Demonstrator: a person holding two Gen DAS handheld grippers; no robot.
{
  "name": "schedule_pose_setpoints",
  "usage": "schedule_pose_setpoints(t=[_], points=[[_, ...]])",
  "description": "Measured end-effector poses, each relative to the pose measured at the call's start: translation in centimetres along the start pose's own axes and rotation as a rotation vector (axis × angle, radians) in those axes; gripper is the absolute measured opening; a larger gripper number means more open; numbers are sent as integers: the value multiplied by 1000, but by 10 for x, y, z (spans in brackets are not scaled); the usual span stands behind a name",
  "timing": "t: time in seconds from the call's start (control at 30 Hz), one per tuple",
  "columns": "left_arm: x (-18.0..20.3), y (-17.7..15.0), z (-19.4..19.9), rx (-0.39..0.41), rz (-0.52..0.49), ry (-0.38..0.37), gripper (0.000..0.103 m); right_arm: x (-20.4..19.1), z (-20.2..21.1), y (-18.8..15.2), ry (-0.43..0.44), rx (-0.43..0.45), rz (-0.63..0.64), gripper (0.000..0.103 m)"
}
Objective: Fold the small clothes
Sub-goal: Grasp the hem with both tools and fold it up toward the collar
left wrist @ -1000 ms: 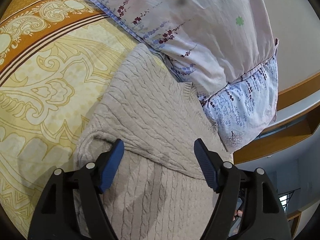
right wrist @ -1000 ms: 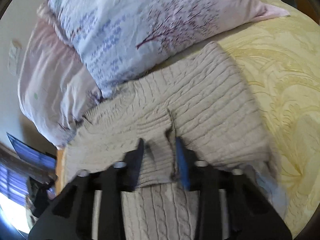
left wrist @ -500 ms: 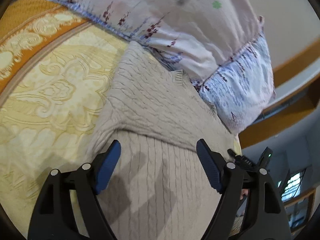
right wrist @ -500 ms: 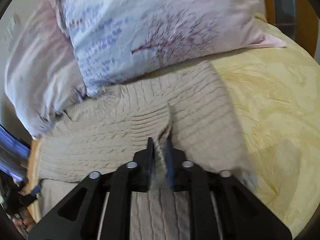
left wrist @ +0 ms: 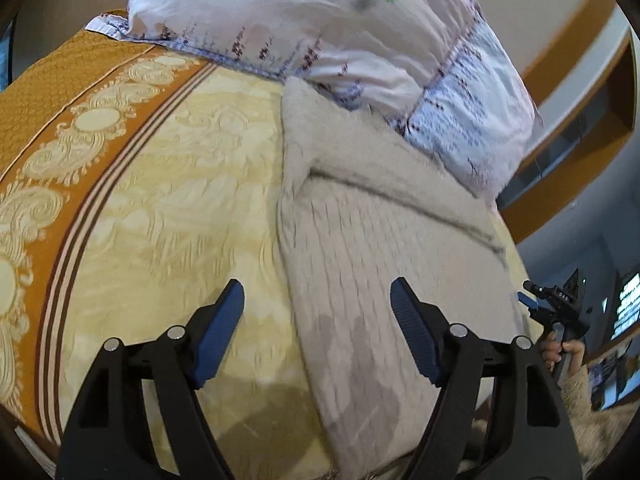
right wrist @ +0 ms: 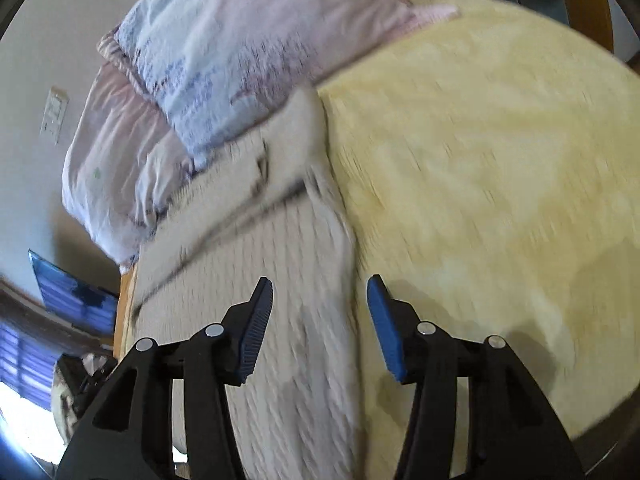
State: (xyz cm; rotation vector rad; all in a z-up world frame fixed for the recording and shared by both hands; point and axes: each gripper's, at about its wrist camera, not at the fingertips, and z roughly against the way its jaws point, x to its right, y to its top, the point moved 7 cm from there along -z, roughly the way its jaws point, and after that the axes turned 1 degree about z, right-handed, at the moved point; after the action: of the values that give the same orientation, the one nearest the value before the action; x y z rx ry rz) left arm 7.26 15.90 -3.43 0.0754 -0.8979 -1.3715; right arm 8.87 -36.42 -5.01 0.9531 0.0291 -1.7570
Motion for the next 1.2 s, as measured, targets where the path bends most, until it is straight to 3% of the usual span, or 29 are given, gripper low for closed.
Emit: schedule_pose_setpoints(t=[0.07,0.2,0.37,0.47,0.67,0.87,1.03,1.1,1.2], points=[[2,-10,0,-24,1,-23,69,-1,3,-17,29,-32,2,43],[9,-23,5,-28,8,-64,66,-5,12,-44,131,-76,1,41],[22,-48,8,-72,36,-184,54,-15,14,-72,258,-133,-3,34],[32,-65,12,-93,18,-240,48,-19,16,-83,290,-142,9,29],[44,-94,21,-137,0,-334,46,-24,24,-105,300,-183,64,21],[57,-115,17,-216,-58,-326,39,-28,29,-124,311,-213,111,18],[55,-121,5,-262,-31,-320,14,-37,30,-125,320,-208,146,9],[55,-120,6,-267,-39,-315,7,-43,36,-123,321,-184,187,9],[55,-112,16,-239,-64,-314,7,-62,53,-109,370,-87,245,8]])
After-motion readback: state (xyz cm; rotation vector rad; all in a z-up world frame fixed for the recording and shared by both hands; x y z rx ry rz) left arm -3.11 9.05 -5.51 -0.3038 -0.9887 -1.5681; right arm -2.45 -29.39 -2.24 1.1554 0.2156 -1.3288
